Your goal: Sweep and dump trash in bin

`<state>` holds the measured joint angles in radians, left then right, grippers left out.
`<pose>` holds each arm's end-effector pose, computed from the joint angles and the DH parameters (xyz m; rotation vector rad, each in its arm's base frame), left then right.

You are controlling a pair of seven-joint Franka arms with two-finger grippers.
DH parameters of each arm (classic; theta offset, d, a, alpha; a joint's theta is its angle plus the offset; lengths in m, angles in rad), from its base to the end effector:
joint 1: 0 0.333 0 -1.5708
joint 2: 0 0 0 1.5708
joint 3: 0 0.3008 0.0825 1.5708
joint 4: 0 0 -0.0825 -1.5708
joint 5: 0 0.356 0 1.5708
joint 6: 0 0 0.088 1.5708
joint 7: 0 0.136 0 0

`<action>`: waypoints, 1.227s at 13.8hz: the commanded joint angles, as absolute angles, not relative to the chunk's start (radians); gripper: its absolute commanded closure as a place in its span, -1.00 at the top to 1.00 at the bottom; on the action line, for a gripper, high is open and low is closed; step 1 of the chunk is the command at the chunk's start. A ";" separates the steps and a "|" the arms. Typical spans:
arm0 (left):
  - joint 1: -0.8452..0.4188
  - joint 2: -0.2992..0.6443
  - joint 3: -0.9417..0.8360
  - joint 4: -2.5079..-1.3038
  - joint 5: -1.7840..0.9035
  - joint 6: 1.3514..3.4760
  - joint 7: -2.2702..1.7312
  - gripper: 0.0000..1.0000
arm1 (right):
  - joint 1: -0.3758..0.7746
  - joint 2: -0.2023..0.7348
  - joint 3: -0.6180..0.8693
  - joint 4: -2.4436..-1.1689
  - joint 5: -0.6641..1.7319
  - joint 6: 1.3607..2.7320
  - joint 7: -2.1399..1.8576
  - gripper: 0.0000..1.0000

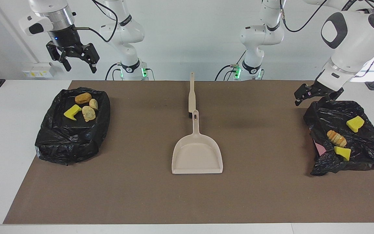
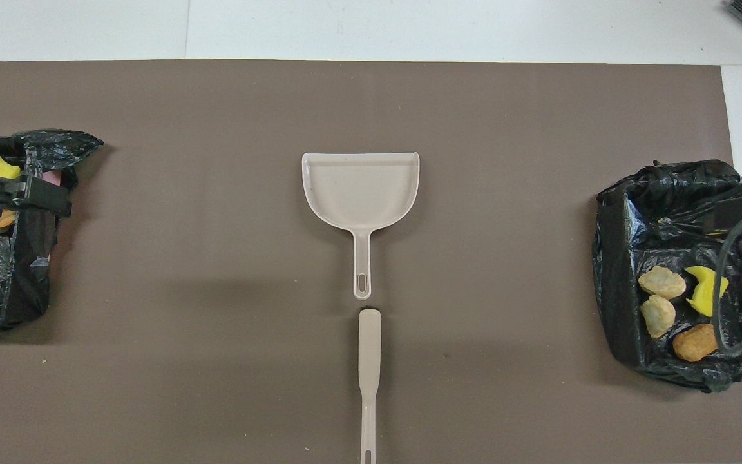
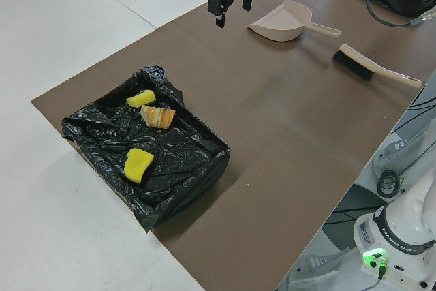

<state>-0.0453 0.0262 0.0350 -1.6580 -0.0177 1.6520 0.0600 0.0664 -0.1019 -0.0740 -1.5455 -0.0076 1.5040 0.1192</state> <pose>0.5369 -0.0080 0.5345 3.1219 -0.1071 -0.0496 0.4902 -0.0069 0.6370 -3.1305 0.1996 -0.0942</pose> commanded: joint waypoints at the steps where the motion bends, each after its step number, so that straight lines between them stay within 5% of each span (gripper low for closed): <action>1: -0.044 -0.074 0.031 -1.766 0.011 1.652 0.046 1.00 | 0.054 -0.101 -0.071 -1.540 0.015 1.496 0.100 1.00; 17: -0.043 -0.054 0.031 -1.595 0.017 1.491 0.092 1.00 | 0.052 -0.115 -0.071 -1.560 0.015 1.496 0.100 1.00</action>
<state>-0.0457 -0.0551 0.0312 -1.6206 -0.0022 1.5341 0.0787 0.0664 -0.1021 -0.0740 -1.5466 -0.0076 1.4992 0.1192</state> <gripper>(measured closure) 0.000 0.000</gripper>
